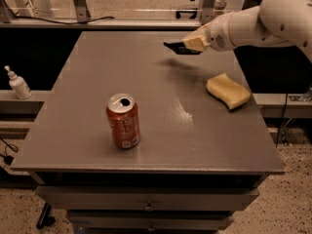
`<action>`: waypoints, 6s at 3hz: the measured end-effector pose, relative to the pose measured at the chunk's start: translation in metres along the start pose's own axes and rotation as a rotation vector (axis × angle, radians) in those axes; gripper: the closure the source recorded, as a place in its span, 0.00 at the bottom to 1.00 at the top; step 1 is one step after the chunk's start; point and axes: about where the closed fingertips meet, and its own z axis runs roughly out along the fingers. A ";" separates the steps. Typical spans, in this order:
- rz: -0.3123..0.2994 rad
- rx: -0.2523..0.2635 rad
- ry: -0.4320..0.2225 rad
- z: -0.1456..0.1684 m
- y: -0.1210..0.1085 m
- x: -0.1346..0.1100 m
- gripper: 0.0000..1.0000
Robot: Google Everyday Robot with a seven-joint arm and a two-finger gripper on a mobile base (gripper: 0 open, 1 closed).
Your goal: Move rxbar blueberry near coke can
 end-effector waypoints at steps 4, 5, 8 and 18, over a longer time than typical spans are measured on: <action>-0.044 -0.129 -0.079 -0.056 0.072 -0.024 1.00; -0.105 -0.160 -0.076 -0.063 0.099 -0.022 1.00; -0.201 -0.270 -0.059 -0.069 0.195 0.000 1.00; -0.193 -0.366 -0.014 -0.093 0.223 0.033 0.00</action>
Offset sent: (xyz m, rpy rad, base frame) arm -0.1182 0.0071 0.0419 0.1251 0.0296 0.1364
